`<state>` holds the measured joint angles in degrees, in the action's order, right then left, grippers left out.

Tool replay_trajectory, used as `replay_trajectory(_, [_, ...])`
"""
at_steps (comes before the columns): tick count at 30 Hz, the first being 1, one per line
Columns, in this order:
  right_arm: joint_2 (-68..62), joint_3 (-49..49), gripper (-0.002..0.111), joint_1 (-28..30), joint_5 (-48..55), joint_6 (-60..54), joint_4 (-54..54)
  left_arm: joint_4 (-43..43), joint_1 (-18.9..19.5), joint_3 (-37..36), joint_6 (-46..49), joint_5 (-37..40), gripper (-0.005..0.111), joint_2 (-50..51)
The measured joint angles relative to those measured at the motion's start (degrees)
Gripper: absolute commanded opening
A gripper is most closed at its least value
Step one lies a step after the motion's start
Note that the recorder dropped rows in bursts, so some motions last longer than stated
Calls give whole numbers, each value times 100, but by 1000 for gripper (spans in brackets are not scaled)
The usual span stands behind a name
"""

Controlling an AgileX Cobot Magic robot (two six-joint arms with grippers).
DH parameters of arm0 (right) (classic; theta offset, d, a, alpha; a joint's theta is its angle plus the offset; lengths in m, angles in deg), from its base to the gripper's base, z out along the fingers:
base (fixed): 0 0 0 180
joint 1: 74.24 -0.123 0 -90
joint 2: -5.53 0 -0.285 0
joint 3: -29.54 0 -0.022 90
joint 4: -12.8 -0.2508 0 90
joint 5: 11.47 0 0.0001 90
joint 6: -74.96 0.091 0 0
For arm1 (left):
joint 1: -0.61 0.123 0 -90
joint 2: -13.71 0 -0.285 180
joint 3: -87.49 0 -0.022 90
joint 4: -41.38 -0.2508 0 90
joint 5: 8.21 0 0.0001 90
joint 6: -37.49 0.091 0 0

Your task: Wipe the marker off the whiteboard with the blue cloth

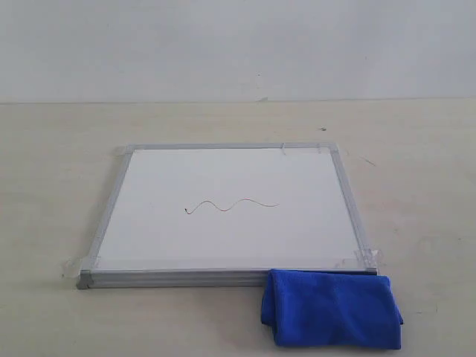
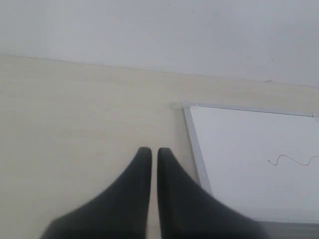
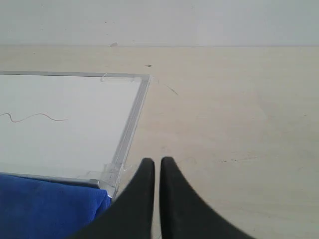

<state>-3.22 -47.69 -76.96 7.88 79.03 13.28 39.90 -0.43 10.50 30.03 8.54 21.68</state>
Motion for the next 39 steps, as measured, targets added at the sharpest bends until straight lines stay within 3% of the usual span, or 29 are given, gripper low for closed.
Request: replay_trajectory(39, [0,149,0,0,80,212,-275,0,0,0,0,0,4,0])
